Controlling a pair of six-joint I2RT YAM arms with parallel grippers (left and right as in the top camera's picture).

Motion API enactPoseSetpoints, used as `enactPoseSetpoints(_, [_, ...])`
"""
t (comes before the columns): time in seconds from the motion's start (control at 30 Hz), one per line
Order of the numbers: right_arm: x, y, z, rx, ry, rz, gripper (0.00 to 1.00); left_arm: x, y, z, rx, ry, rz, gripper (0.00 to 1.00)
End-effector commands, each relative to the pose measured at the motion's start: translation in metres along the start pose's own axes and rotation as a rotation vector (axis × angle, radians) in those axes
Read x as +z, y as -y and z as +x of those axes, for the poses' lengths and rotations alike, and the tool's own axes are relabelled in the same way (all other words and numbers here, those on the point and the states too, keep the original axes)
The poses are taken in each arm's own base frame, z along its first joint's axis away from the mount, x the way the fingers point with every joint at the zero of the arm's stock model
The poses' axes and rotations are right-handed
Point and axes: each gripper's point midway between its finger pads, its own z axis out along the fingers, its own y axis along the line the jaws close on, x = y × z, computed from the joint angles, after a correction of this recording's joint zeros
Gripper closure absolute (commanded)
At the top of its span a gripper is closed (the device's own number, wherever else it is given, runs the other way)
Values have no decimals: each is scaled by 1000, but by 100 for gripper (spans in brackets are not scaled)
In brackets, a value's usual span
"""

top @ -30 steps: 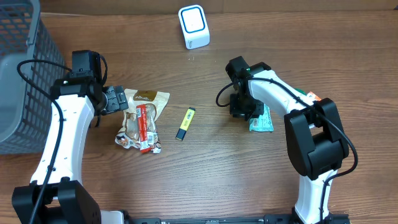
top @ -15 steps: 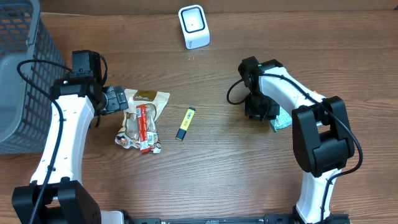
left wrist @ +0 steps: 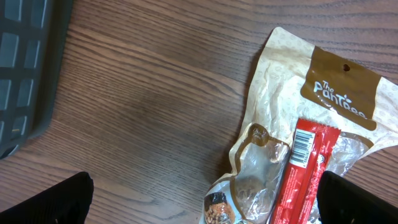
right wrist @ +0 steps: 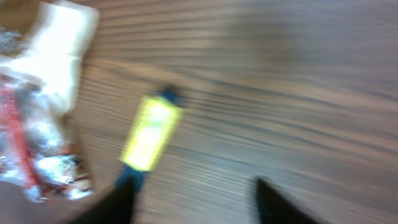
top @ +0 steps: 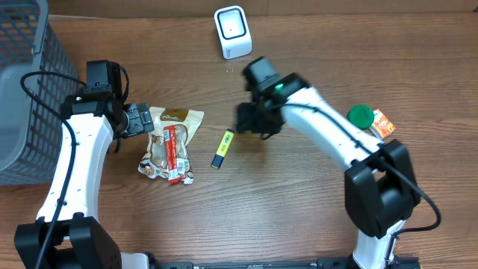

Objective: Scan the item barcode
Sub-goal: 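Move the right gripper to the yellow highlighter and grasp it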

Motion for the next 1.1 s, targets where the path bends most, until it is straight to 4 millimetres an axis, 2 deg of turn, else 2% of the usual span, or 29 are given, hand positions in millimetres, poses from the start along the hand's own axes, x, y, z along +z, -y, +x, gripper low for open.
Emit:
enactPoseSetpoints(0.0, [8,-53,11,-37,23,-94,0,1,-2,-2,-6,3,-10,0])
enactPoseSetpoints(0.03, [14,-71,14,-35,36,-121,0,1,-2,-2,-6,3,-10,0])
enactPoseSetpoints(0.07, [17,-78,16,-34,39,-129,0,1,-2,-2,-6,3,-10,0])
enactPoseSetpoints(0.1, [22,-84,20,-36,35,-133,5,1,-2,-2,-6,3,-10,0])
enactPoseSetpoints(0.13, [27,-87,22,-23,39,-123,20,1,-2,-2,-6,3,-11,0])
enactPoseSetpoints(0.2, [37,-83,25,30,55,-63,34,1,-2,-2,-6,3,-10,0])
enactPoseSetpoints(0.33, [61,-73,34,72,99,75,47,1,-2,-2,-6,3,-10,0])
enactPoseSetpoints(0.5, [78,-66,43,84,116,155,54,1,-2,-2,-6,3,-10,0])
enactPoseSetpoints(0.73, [87,-45,51,86,88,245,63,1,-2,-2,-6,3,-10,0])
enactPoseSetpoints(1.07, [77,-5,59,105,36,386,65,1,-2,-2,-6,3,-10,0])
